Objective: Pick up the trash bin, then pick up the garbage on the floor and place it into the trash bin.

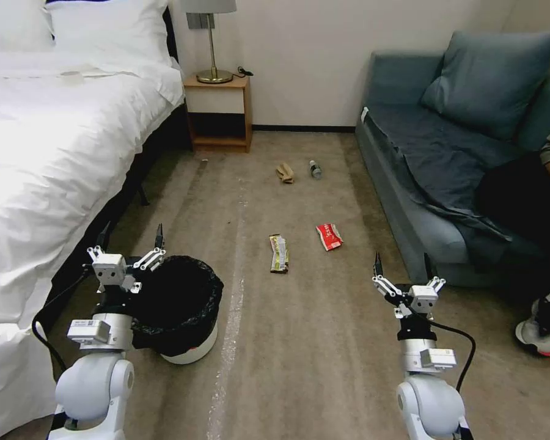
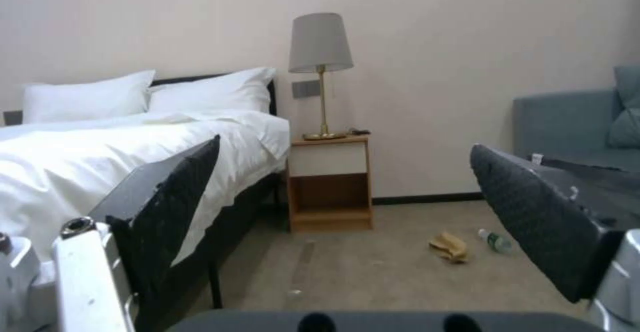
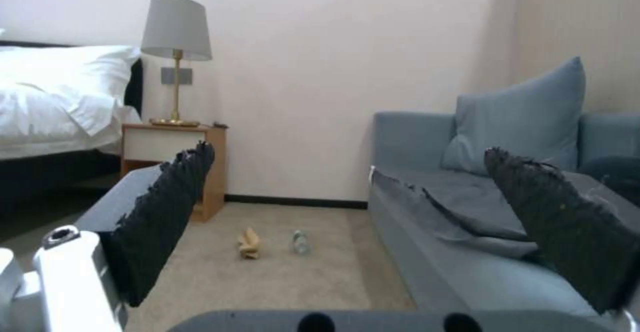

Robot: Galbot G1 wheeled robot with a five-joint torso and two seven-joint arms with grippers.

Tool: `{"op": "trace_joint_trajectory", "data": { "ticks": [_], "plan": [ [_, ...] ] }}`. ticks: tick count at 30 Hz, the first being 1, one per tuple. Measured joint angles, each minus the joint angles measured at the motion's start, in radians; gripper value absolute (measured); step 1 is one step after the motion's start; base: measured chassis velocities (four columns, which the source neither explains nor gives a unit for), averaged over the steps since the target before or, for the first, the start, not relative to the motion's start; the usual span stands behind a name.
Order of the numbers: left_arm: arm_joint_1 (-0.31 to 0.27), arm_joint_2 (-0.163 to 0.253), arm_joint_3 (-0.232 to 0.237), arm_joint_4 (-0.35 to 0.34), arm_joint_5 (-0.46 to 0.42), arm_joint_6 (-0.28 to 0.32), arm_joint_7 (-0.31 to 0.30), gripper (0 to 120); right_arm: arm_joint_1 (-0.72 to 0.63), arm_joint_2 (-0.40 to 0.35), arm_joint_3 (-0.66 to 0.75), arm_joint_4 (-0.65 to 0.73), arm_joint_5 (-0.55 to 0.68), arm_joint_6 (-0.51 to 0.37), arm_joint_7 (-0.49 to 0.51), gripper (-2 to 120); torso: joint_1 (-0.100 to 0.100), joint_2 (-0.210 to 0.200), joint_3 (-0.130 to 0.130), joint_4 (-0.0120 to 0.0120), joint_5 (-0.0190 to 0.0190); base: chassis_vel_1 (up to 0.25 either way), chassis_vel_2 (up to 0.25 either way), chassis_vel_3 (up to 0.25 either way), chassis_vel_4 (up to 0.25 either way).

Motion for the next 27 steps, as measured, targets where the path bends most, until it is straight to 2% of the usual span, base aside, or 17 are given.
{"op": "trace_joint_trajectory", "data": {
  "ticks": [9, 24, 26, 27],
  "plan": [
    [-0.002, -0.008, -0.014, -0.008, -0.004, 0.004, -0.002, 100, 0.0, 0.01, -0.012, 0.009, -0.005, -0.002, 0.001, 100, 0.0, 0.0, 0.0, 0.0, 0.0, 0.0, 0.0, 0.0, 0.0],
    [0.017, -0.019, -0.01, -0.025, 0.006, 0.006, -0.003, 100, 0.0, 0.007, -0.021, 0.029, -0.002, -0.018, 0.027, 100, 0.0, 0.0, 0.0, -0.0001, 0.0, 0.0, 0.0, 0.0, 0.0],
    [0.023, -0.02, -0.011, -0.026, 0.008, 0.009, -0.015, 100, -0.002, 0.006, -0.021, 0.029, -0.002, -0.018, 0.028, 100, 0.0, 0.0, 0.0, -0.0001, 0.0001, 0.0, 0.0, 0.0, 0.0],
    [0.04, -0.028, -0.008, -0.041, 0.017, 0.094, -0.113, 100, -0.004, 0.004, -0.016, 0.029, 0.0, -0.018, 0.03, 100, 0.0, 0.0, 0.0, 0.0, 0.0001, 0.0, 0.0, 0.0, 0.0]
  ]
}}
